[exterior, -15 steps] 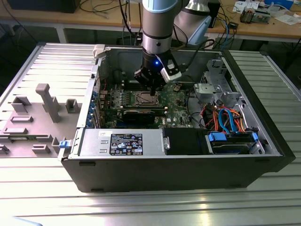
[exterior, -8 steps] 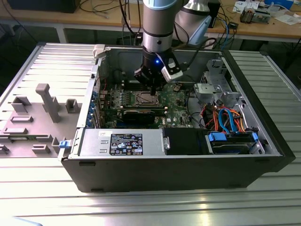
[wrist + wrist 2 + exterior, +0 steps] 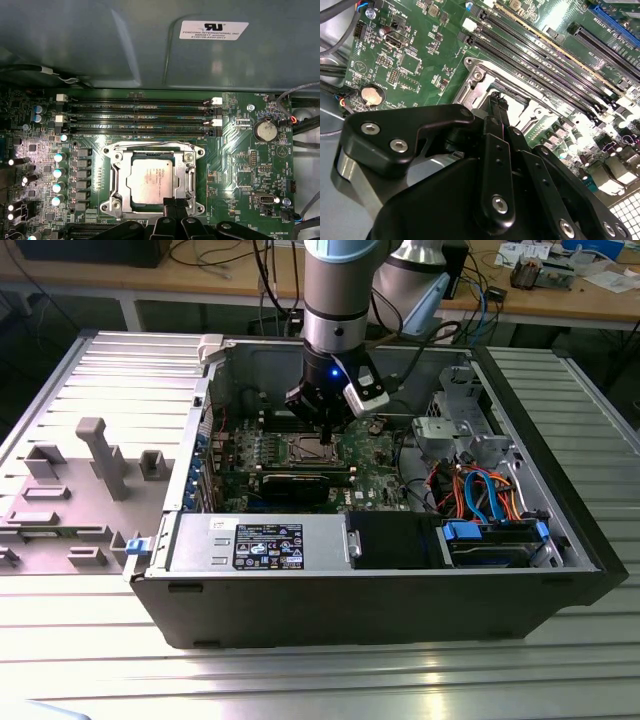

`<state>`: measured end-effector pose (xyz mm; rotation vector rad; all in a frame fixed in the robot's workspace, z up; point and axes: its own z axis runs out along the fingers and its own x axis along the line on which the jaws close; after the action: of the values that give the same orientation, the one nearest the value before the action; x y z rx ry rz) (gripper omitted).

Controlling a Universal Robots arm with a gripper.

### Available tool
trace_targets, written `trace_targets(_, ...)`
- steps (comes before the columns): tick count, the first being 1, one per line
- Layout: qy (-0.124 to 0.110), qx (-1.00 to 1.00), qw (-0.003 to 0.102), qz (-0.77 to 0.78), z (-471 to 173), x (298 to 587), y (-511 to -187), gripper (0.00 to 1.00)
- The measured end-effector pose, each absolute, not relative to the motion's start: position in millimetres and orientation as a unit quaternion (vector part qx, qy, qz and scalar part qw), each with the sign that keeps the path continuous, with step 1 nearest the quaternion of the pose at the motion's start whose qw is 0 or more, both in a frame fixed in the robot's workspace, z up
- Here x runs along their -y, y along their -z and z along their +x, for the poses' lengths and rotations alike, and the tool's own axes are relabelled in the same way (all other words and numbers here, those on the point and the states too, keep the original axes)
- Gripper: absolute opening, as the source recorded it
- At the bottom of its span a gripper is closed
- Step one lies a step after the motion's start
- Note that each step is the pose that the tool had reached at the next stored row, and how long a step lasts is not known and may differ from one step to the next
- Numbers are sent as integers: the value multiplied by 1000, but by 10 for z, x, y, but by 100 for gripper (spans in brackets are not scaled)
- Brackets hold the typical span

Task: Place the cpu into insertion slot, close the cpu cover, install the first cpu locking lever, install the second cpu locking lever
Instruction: 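Install the second cpu locking lever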

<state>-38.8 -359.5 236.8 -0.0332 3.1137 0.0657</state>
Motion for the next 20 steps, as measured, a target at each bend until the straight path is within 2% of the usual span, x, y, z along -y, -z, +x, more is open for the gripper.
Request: trace_targets(20, -21, -1000, 13, -11, -389, 3725, -2368, 11)
